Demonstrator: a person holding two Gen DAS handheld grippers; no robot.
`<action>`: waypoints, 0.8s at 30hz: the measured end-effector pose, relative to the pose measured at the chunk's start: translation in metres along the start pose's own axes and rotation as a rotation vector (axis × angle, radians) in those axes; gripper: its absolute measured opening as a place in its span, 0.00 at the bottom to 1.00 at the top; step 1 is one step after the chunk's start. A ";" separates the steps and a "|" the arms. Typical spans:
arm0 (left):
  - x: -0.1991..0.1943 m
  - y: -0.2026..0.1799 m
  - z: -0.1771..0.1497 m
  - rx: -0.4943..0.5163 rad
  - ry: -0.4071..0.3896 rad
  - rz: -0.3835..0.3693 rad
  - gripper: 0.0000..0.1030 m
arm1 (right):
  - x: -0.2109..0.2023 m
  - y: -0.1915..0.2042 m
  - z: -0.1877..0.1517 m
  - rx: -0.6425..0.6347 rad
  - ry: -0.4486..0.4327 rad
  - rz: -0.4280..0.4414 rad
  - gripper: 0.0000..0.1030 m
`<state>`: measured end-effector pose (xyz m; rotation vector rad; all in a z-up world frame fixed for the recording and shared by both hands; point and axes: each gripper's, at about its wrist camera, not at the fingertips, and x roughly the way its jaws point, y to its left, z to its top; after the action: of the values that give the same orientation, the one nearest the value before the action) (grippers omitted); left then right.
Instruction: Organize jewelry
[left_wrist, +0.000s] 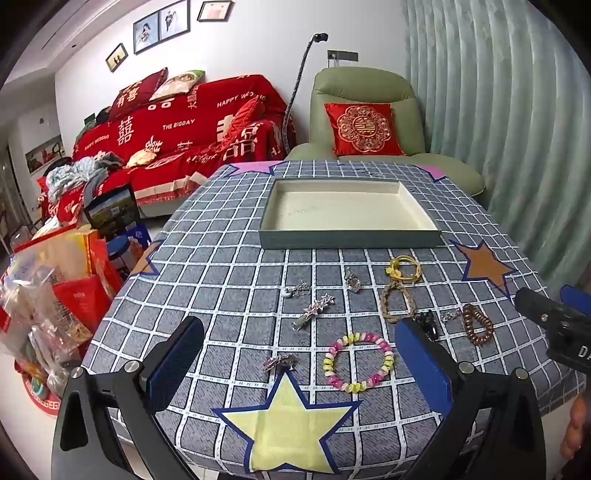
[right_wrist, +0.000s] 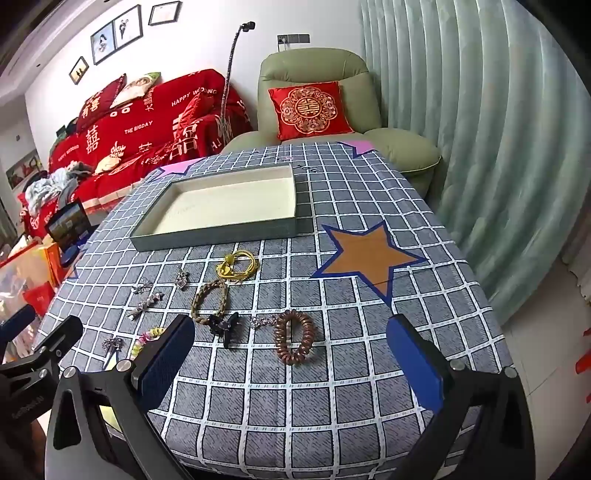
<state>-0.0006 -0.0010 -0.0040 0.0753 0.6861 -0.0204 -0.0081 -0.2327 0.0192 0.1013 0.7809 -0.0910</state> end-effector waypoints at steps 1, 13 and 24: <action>0.000 -0.002 -0.002 0.001 0.007 -0.006 1.00 | 0.000 0.000 0.000 -0.006 -0.001 -0.007 1.00; 0.001 0.002 0.003 -0.020 0.014 -0.042 1.00 | 0.003 0.001 0.001 -0.004 -0.013 0.001 1.00; 0.007 0.005 -0.002 -0.036 0.043 -0.053 1.00 | -0.003 0.000 0.001 0.013 -0.013 -0.003 1.00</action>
<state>0.0036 0.0045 -0.0095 0.0231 0.7314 -0.0575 -0.0091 -0.2327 0.0219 0.1117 0.7677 -0.0998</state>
